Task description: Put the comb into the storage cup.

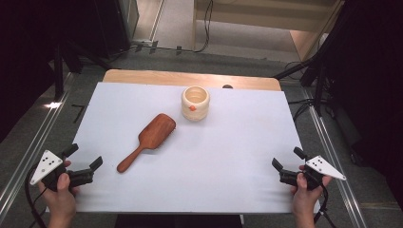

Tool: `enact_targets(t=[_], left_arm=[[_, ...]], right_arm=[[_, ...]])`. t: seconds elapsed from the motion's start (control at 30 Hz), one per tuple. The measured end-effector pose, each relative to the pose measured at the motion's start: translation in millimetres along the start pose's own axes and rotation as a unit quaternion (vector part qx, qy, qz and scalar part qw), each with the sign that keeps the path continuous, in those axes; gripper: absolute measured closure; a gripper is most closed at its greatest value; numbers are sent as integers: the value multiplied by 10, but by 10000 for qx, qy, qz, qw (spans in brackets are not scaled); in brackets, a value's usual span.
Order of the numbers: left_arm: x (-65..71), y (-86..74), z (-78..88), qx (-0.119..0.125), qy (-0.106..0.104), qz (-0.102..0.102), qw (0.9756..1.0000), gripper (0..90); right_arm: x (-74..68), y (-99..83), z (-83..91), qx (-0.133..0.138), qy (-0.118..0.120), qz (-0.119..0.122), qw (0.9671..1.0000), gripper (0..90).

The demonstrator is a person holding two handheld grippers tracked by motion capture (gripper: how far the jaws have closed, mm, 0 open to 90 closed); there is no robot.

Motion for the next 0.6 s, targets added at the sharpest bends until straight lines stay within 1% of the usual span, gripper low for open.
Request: enact_targets(t=[0.03, 0.07, 0.1, 0.13, 0.17, 0.23, 0.27, 0.33, 0.4, 0.47, 0.53, 0.57, 0.6], left_arm=[[-8, 15, 12, 24, 124, -33, 9999, 0], [14, 43, 5, 91, -110, 84, 9999, 0], [14, 43, 5, 91, -110, 84, 9999, 0], [15, 38, -9, 38, -147, 141, 9998, 0], [38, 39, -40, -19, -174, 130, 9998, 0], [49, 53, -49, -55, -176, 121, 9998, 0], [69, 83, -64, -31, -211, 144, 9997, 0], [107, 150, -79, -60, -253, 115, 9996, 0], [144, 222, -97, -56, -262, 137, 9995, 11], [194, 279, -111, -79, -293, 100, 9995, 19], [247, 315, -145, -184, -359, 7, 9992, 19], [296, 346, -186, -311, -394, -89, 9987, 19], [296, 346, -186, -311, -394, -89, 9987, 19]], right_arm=[[-2, 0, 0, 10, 8, 24, 10000, 0], [-4, 1, -2, 14, 15, 36, 10000, 0], [-4, 1, -2, 14, 15, 36, 10000, 0], [-7, -1, -3, 10, 13, 41, 10000, 0], [-15, -3, -5, 3, 21, 49, 10000, 0], [-16, -5, -3, -5, 16, 51, 10000, 0], [-13, -6, 0, 3, 15, 49, 10000, 0], [-13, -5, 0, 7, 22, 37, 10000, 0], [-11, -5, 5, 26, 28, 41, 10000, 0], [-12, -8, 5, 13, 24, 58, 10000, 0], [-12, -8, 4, 9, 20, 58, 10000, 0], [-13, -9, 1, 3, 12, 50, 10000, 0], [-12, -9, 0, -1, 6, 56, 10000, 0]])
Point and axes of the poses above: each handheld gripper's, and its own axes: z roughly backward along the jaws, y roughly out of its top, x roughly to its right, the point moved 9 cm from there along -z, roughly forward along the jaws, and after that the axes turned 15 degrees about -y, right-handed, at the moved point
